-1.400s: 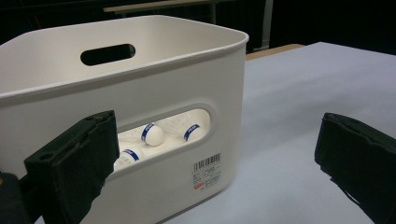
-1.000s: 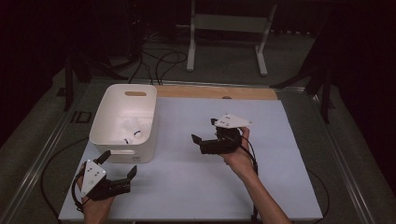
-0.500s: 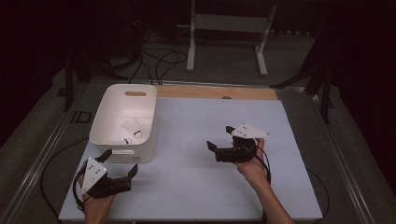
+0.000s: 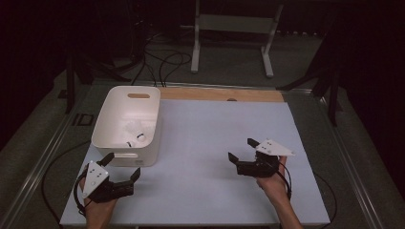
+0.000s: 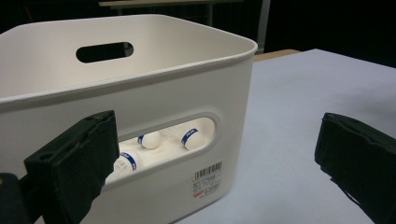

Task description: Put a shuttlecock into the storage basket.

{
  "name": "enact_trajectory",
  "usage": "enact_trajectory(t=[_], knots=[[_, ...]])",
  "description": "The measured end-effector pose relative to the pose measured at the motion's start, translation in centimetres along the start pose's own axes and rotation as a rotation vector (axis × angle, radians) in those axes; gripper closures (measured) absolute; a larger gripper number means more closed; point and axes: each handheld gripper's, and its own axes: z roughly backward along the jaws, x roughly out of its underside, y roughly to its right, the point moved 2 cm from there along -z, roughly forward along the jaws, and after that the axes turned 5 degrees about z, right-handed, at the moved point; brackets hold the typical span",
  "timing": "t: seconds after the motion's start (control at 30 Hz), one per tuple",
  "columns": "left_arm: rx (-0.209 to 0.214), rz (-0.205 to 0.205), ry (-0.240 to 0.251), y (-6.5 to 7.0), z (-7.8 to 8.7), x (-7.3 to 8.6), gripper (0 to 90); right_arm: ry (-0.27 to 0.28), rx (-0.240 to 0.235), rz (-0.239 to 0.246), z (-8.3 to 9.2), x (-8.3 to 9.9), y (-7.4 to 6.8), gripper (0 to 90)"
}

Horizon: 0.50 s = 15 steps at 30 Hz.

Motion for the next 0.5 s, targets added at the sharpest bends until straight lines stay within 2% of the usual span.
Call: enact_trajectory(t=[0.03, 0.17, 0.27, 0.5], knots=[[0.000, -0.001, -0.001, 0.0, 0.0, 0.0, 0.3, 0.009, 0.015, -0.009, 0.8, 0.9, 0.5, 10.3], [0.002, 0.002, 0.001, 0.0, 0.0, 0.0, 0.3, 0.012, 0.026, -0.012, 1.2, 1.3, 0.8, 10.3], [0.002, 0.009, 0.002, -0.1, 0.0, 0.0, 0.3, 0.025, 0.065, -0.015, 2.2, 2.5, 1.3, 10.5], [0.005, 0.008, -0.001, -0.1, -0.1, 0.1, 0.3, 0.088, 0.093, -0.007, 3.6, 3.6, 1.2, 10.5]])
